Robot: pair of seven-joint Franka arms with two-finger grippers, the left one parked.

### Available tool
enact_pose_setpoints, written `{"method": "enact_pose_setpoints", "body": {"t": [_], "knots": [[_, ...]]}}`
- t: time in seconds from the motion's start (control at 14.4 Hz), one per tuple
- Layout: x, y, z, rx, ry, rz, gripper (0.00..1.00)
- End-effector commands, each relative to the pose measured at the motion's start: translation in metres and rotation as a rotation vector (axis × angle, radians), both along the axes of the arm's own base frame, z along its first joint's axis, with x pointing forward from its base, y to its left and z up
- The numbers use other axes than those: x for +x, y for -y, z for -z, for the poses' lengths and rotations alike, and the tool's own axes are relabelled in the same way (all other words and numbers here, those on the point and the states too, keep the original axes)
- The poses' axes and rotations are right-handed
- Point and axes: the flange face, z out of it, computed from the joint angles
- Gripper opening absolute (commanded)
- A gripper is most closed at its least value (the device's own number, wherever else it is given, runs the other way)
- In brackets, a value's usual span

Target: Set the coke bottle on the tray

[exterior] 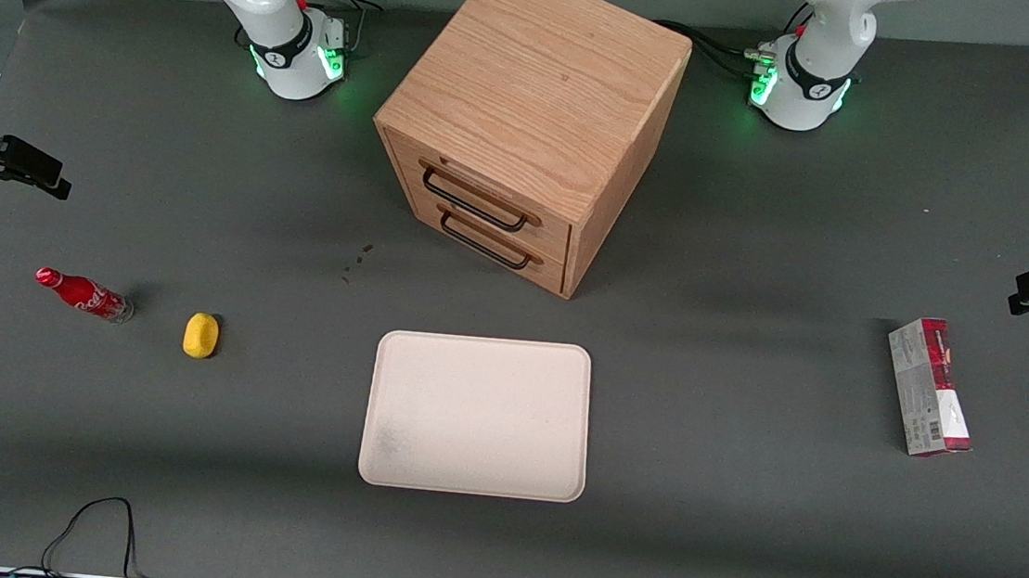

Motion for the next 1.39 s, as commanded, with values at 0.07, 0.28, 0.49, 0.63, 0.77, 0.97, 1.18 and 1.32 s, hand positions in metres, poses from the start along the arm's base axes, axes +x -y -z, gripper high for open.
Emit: {"method": "enact_pose_setpoints", "body": {"t": [0.07,0.28,0.49,0.63,0.77,0.97,1.18,1.32], "knots": [[0.003,-0.002,-0.004,0.008,0.005,-0.022,1.00],[0.003,0.002,-0.004,0.007,0.003,-0.019,1.00],[0.006,0.038,0.009,-0.004,-0.012,-0.048,1.00],[0.006,0.074,0.015,-0.009,-0.008,-0.051,1.00],[0.003,0.109,0.020,-0.013,0.010,-0.099,1.00],[-0.002,0.158,0.028,-0.017,0.032,-0.175,1.00],[-0.008,0.184,0.036,-0.018,0.032,-0.200,1.00],[-0.011,0.200,0.043,-0.016,0.064,-0.244,1.00]]}}
